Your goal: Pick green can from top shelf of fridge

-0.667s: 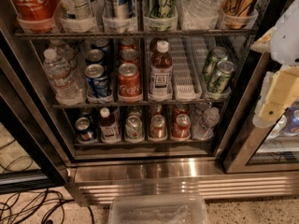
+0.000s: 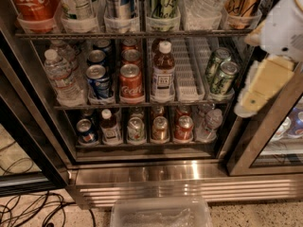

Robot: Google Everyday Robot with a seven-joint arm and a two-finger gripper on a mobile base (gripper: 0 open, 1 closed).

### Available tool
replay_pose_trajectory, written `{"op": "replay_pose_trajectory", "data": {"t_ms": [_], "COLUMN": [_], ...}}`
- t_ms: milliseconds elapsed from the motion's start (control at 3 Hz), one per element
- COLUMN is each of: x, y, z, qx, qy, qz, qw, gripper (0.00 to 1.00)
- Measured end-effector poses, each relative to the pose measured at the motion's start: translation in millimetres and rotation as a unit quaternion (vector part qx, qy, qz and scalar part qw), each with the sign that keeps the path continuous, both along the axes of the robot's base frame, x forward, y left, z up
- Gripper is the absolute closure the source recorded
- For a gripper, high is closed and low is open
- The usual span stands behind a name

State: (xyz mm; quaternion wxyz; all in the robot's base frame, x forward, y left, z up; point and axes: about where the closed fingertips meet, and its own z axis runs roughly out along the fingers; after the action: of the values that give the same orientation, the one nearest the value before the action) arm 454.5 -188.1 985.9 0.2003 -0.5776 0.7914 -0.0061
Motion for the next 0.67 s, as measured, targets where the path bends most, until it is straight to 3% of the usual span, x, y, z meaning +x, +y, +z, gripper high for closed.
{"op": "replay_pose_trajectory", "data": {"t_ms": [333,667], "x": [16.5,21.2], "y": [48.0,79.2], "z": [21.6,41.0], "qx": [0.07,0.121], "qy": [-0.033,-0.056], "qz": [-0.024,-0.053], "qw": [0.9967,0.9896], "gripper": [0.0,0.0]}}
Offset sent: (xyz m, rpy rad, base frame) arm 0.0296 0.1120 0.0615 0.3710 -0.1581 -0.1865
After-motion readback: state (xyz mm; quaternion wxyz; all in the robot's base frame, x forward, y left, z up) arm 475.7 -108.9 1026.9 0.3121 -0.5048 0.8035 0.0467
